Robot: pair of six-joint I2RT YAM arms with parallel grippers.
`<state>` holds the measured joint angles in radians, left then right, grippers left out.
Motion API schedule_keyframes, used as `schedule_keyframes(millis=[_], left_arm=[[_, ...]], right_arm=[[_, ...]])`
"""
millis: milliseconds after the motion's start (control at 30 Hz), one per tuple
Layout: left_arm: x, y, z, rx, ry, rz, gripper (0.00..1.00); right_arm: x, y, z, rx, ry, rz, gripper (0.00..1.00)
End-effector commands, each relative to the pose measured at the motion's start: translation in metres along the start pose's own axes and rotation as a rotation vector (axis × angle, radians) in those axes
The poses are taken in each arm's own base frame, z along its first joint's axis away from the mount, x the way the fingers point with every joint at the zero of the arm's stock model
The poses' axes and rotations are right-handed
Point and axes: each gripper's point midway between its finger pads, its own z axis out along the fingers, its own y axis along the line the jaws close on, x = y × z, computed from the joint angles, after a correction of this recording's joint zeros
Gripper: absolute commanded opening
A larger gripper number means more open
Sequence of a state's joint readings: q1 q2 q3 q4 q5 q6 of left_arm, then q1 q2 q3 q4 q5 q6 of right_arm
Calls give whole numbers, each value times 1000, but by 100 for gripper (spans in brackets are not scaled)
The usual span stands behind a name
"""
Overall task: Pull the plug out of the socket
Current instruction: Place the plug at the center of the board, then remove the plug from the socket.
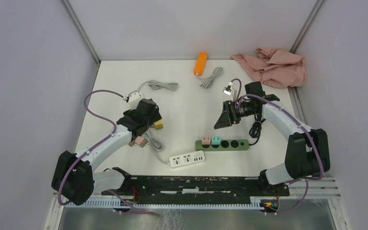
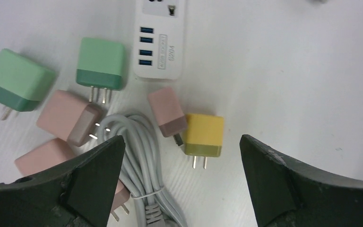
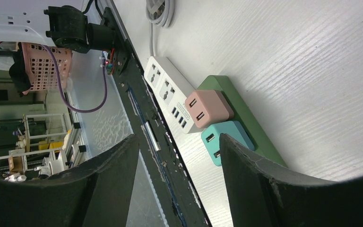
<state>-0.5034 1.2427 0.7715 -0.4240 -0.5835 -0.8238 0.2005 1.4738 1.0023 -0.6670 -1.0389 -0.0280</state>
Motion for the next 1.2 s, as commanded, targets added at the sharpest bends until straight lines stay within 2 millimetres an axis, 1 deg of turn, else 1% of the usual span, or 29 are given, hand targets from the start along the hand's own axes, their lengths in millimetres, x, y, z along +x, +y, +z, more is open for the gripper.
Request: schedule_keyframes(millis=[0,33,133,200,300,433,533,667,833,967,1067,1167], left_arm=[[0,-31,-14,235,2,10,98],[0,-37,-18,290,-7,8,100],[3,-55,-31,456,-20,6,99],[8,-69,-44,586,-18,14,99],[10,-86,-67,766,-37,31,99],[13,-102,-89,940,-56,61,99],[18,-115,-108,1091,-61,84,99],[26,-128,-132,1274,-55,104,100],[32,-138,-155,1442,-49,118,100],[39,-146,-175,1552,-88,174,100],[56,-156,-190,1598,-161,292,99],[80,-166,-198,1605,-320,490,100]], right_arm=[[-20,12,-9,-5,-49,-96,69],[-20,12,-9,-5,-49,-97,69],[-20,12,-10,-3,-52,-102,69],[-20,12,-10,-4,-51,-104,69],[-20,13,-10,-3,-52,-107,69],[-20,13,-11,-4,-53,-114,69],[-20,13,-11,-4,-55,-123,69],[-20,15,-12,-7,-58,-150,69],[-20,17,-13,-14,-63,-180,69],[-18,20,-14,-28,-61,-224,69],[-14,25,-16,-53,-61,-303,70],[-6,29,-18,-75,-62,-463,72]])
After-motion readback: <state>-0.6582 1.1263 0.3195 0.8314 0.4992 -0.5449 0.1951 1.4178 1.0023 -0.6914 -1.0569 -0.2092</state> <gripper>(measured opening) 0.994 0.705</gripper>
